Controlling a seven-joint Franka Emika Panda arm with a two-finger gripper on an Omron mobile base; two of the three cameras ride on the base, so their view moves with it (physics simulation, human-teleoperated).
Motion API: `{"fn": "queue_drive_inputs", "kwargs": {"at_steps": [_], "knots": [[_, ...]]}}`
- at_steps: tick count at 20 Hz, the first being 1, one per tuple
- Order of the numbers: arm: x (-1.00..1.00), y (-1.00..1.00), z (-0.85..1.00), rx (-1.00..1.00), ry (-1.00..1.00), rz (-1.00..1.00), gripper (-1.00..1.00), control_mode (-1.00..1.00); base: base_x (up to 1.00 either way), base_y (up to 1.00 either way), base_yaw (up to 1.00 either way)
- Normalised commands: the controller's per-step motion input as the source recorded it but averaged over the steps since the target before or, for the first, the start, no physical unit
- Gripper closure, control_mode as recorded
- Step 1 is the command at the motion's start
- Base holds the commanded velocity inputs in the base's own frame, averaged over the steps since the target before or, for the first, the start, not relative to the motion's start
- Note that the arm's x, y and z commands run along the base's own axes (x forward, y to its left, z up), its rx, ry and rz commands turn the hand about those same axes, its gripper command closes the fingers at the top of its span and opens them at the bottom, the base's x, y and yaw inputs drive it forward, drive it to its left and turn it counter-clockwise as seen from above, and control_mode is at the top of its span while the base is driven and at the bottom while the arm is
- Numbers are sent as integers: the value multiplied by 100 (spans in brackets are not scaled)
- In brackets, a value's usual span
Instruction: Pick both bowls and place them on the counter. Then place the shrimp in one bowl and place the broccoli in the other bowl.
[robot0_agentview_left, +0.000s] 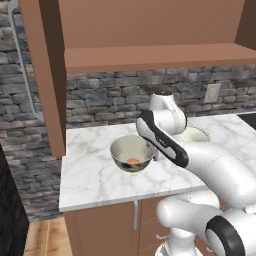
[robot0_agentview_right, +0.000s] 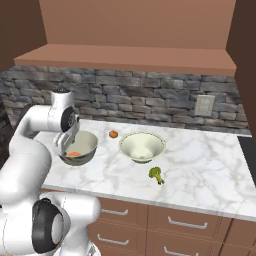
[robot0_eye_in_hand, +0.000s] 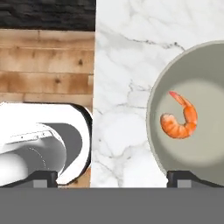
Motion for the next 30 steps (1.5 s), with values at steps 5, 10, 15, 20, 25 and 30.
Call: {"fn": "queue_drive_inputs", "kwargs": {"at_steps": [5, 10, 15, 20, 25, 30], "knots": [[-38, -52, 22, 0, 0, -43, -100, -100, 0, 0, 0], [-15, -56, 0, 2, 3, -51, -100, -100, 0, 0, 0], [-1, -66, 0, 3, 6, -50, -100, -100, 0, 0, 0], [0, -74, 0, 3, 6, -47, -100, -100, 0, 0, 0], [0, -80, -1, 4, 5, -44, -100, -100, 0, 0, 0], [0, -72, -7, 5, 1, -33, -100, -100, 0, 0, 0]]}}
